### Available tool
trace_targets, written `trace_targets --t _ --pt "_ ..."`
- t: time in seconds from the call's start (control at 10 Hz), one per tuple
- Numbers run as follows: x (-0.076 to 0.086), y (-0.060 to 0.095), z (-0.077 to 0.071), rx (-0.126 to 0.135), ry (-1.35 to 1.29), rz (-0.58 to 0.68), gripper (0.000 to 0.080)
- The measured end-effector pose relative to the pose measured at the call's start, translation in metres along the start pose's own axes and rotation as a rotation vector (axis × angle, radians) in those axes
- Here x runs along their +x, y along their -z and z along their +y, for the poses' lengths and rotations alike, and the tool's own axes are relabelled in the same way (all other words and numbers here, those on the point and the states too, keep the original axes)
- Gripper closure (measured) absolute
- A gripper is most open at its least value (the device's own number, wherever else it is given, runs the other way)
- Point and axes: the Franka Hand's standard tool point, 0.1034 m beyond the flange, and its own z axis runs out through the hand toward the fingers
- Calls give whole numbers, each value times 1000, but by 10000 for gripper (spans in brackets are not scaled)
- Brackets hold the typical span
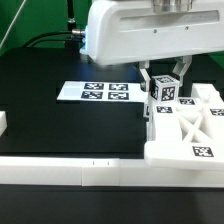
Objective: Assemble chair
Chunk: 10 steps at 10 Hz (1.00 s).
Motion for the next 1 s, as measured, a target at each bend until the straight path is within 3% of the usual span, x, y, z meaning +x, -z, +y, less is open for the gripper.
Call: trace_targets --t 0.5,1.0 --pt "-1 -1 -6 -7 -634 42 515" --pt "-4 0 7 -12 -940 49 515"
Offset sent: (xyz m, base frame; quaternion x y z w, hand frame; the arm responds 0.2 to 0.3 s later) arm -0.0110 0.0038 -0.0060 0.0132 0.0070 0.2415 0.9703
